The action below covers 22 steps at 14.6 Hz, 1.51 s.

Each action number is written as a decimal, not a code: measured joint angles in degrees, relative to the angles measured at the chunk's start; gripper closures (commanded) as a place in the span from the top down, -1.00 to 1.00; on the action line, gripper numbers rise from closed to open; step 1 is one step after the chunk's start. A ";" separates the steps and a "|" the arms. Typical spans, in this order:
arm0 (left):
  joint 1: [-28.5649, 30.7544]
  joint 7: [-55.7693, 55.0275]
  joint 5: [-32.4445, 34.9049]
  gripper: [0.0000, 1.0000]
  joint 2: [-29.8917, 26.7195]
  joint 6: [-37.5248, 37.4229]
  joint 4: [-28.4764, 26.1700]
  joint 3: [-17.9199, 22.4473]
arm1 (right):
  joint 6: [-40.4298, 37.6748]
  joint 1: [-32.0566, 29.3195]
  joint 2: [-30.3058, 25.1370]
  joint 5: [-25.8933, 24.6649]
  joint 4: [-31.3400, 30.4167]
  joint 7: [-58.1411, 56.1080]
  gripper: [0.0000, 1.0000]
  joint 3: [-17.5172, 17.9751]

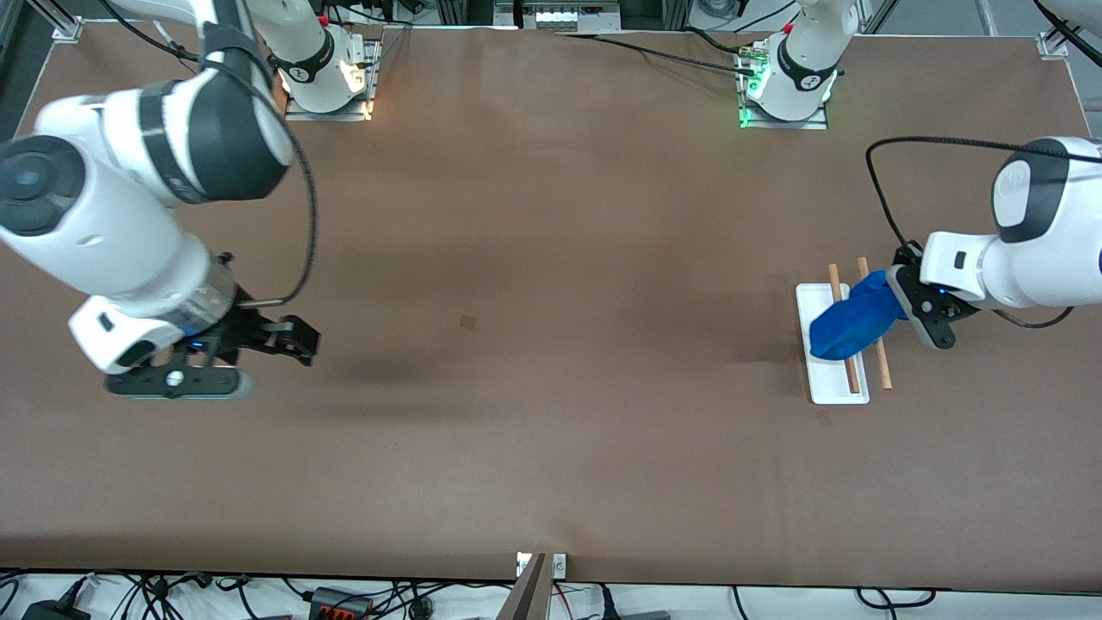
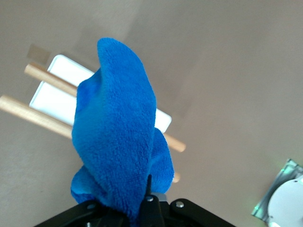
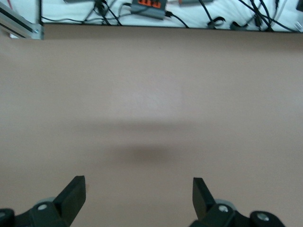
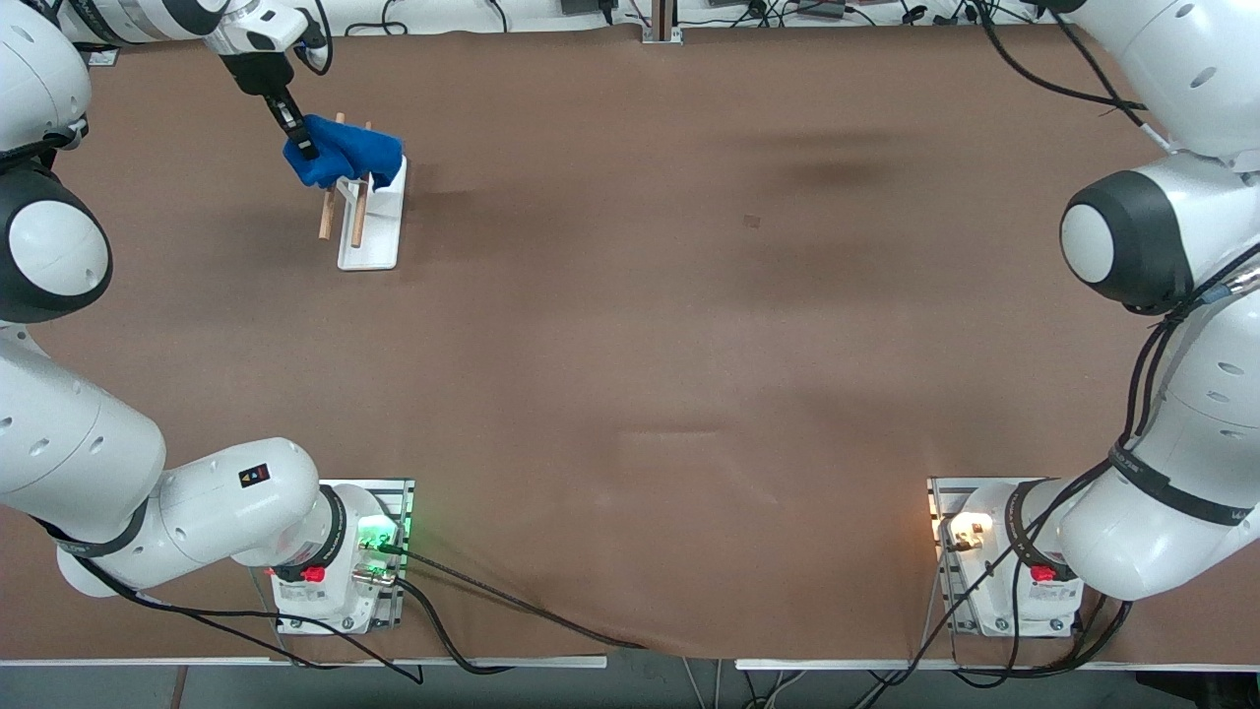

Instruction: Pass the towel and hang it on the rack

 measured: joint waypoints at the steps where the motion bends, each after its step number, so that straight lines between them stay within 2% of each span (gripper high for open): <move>1: 0.34 0.47 0.19 -0.99 0.67 0.92 0.00 0.01 | -1.11 -0.72 -0.32 0.00 0.00 -0.18 1.00 -0.05; 6: 2.36 4.98 0.24 -0.99 3.43 5.30 0.00 0.11 | -2.95 -2.55 -0.63 0.00 -0.71 -0.81 1.00 -0.07; 7: 2.77 5.64 0.24 -0.87 3.75 6.01 0.00 0.12 | -2.95 -2.46 -0.62 0.00 -0.89 -0.81 1.00 -0.03; 9: 3.57 6.46 0.24 0.09 4.25 6.72 -0.01 0.13 | -2.95 -2.30 -0.93 0.00 -0.91 -0.81 1.00 0.08; 11: 4.04 6.76 0.24 0.64 4.70 7.48 -0.04 0.13 | -2.97 -2.95 -2.53 0.00 -1.90 -0.81 1.00 0.05; 12: 4.19 6.78 0.24 1.00 4.96 7.93 -0.05 0.13 | -3.06 -4.17 -3.91 0.00 -3.07 -0.96 1.00 0.34; 13: 4.30 6.80 0.24 1.00 5.14 8.19 -0.05 0.12 | -3.18 -6.21 -5.41 0.00 -4.39 -1.90 1.00 1.33; 17: 4.90 7.00 0.24 1.00 5.21 8.24 -0.05 0.10 | -3.50 -19.59 -11.34 -0.01 -9.15 -8.21 1.00 9.79; 18: 5.22 7.56 0.24 1.00 5.20 8.24 -0.02 0.10 | -3.64 -21.52 -12.52 -0.03 -10.11 -9.20 1.00 10.75; 22: 7.16 11.34 0.24 1.00 5.16 8.32 0.32 0.08 | -6.53 -21.98 -16.04 -4.70 -13.02 -9.68 1.00 12.58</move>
